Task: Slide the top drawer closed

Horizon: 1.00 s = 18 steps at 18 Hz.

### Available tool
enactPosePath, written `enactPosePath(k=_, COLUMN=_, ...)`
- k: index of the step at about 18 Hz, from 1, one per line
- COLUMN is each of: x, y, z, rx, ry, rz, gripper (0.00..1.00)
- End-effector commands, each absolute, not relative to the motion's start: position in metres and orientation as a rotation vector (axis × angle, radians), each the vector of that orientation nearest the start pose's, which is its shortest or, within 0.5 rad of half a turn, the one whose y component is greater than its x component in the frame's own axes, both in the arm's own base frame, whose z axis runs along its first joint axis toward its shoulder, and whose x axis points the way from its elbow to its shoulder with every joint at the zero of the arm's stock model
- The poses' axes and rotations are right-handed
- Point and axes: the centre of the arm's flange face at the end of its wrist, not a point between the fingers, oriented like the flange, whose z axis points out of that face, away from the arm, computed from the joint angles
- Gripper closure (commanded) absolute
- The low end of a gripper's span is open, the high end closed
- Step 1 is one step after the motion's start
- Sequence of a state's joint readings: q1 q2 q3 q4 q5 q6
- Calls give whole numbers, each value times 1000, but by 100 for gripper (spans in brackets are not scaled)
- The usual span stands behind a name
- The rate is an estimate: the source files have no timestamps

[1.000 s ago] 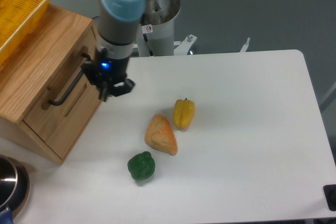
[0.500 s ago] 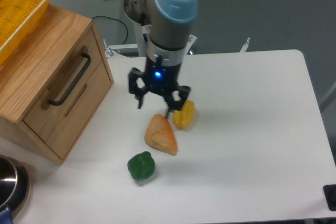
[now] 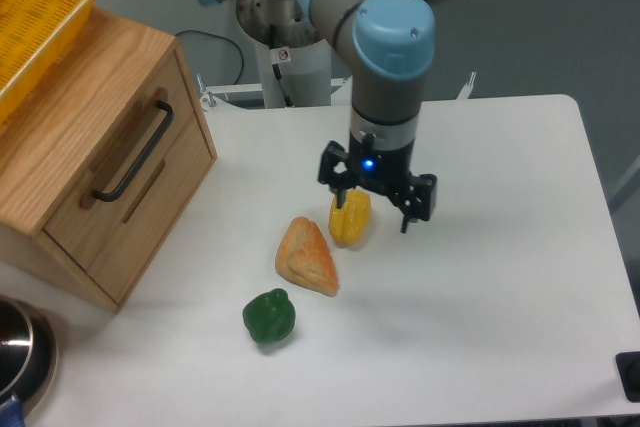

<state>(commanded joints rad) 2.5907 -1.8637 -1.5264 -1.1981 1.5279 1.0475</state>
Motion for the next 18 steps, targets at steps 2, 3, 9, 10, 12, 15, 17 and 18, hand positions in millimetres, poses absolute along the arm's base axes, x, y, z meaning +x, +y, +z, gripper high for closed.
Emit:
enactPosePath(k=2, x=-470, y=426, z=384, rx=-3039, ry=125, rz=142, gripper=0)
enactPosePath(k=3, x=-473, y=425, z=381, rx=-3040, ry=199, rz=143, gripper=0)
enactPosePath(k=9, x=-487, y=422, z=355, rx=-3035, ry=491, rz=100, gripper=0)
enactPosePath(k=10, x=-493, y=418, z=348, rx=-3040, ry=536, rz=85, gripper=0)
enactPosePath(k=12, x=-501, y=411, z=340, rx=-3051, ry=605, rz=78, gripper=0)
enactPosePath(k=15, x=-504, y=410, z=332, rx=-3056, ry=611, rz=59, gripper=0)
enactPosePath(k=17, x=-505, y=410, z=329, rx=-3057, ry=611, rz=52, gripper=0)
enactPosePath(k=18, x=-505, y=410, z=329, rx=-3057, ry=613, rz=52, gripper=0)
